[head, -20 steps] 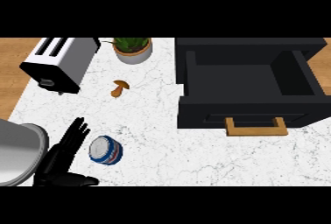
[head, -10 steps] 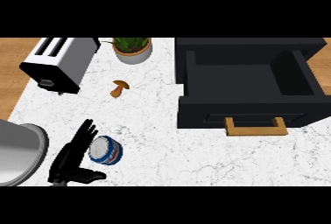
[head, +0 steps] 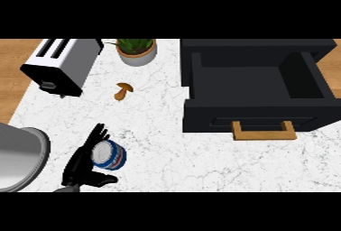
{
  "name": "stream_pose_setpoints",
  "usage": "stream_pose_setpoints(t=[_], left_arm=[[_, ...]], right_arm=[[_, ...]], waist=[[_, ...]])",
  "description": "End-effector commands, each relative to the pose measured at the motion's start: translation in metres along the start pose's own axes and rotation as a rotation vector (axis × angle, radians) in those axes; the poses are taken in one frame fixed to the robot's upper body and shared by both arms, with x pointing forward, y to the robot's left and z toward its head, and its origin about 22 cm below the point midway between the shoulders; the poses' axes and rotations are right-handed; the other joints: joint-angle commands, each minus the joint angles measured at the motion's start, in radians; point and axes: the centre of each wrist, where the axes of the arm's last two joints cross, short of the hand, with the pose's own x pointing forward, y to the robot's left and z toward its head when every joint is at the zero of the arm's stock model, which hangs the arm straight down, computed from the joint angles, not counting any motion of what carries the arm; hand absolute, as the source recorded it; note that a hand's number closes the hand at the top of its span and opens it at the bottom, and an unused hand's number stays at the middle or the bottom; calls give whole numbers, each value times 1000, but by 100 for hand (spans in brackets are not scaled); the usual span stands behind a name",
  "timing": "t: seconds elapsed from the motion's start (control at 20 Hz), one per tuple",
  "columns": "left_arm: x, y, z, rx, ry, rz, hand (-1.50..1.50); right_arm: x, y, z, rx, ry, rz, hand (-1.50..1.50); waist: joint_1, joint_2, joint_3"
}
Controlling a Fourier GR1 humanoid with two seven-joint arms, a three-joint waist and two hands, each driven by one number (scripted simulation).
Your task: Pick up the can, place it into the drawer and close the drawer
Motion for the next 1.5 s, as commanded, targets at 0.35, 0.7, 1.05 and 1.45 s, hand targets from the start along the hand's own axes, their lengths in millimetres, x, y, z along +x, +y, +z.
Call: stream_pose_setpoints(t=[0.35,0.7,1.05,1.45], left_arm=[[-3,-33,-23,-147,11,113,150],[35,-30,-51,-99,-94,142,150],[65,-38,-74,145,-251,175,150],[126,-82,-84,98,-324,116,150]], right_arm=[[12,-5,5,-1,21,-17,-150],[10,0,-1,21,-6,-13,-150],[16,10,7,-9,7,-32,-150],[-5,2,18,-16,11,-51,-150]], waist=[[-2,0,0],[-2,1,0],[-3,0,0],[-1,-3,1]])
